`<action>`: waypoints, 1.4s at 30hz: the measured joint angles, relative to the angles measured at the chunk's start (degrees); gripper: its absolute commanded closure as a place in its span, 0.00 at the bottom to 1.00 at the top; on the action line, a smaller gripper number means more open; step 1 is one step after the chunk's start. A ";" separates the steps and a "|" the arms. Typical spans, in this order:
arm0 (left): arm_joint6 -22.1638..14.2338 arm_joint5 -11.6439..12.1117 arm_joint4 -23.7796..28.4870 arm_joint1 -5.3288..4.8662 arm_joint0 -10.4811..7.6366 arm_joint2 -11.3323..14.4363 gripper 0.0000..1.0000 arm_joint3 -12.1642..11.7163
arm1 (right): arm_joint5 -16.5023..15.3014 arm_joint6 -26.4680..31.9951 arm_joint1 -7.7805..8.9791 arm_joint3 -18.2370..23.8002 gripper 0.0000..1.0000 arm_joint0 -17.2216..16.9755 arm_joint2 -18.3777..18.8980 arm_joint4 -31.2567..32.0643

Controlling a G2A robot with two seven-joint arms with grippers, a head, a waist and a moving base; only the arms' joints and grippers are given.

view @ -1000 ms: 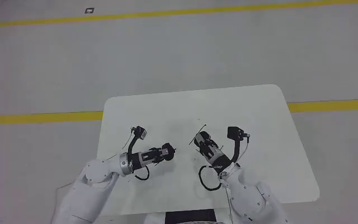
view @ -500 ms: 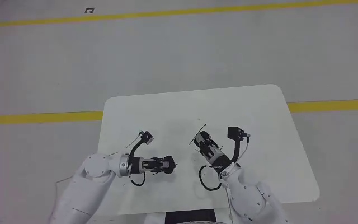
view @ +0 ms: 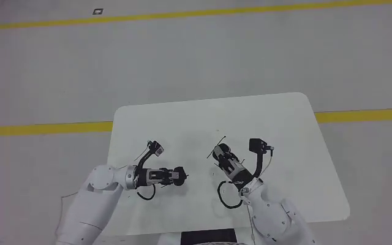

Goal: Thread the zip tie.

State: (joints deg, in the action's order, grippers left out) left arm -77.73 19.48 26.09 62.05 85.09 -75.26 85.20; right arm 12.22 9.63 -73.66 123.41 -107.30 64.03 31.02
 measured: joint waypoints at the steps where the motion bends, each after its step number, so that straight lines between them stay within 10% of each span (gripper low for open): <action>1: 0.21 0.00 0.11 0.32 -0.06 -0.22 1.00 -0.21 | -0.19 -0.04 0.03 -0.12 1.00 0.13 -0.09 0.56; 16: 1.35 0.00 -1.07 4.04 -1.09 -1.93 1.00 -2.29 | -2.64 -5.63 0.52 1.29 1.00 -2.68 -6.58 16.63; 25: 3.22 0.00 -2.78 5.96 -0.71 -2.39 1.00 -1.60 | 1.75 -8.41 0.06 -0.60 1.00 -2.10 -9.29 19.50; 42: 3.58 0.00 -3.39 6.11 -0.68 -2.50 1.00 -1.55 | 1.05 -13.14 -0.58 -3.20 1.00 0.85 -11.82 22.11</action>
State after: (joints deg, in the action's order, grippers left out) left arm -74.15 19.48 22.70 68.17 84.41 -77.76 83.65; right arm 13.27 -3.51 -74.25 120.21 -106.46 52.21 53.13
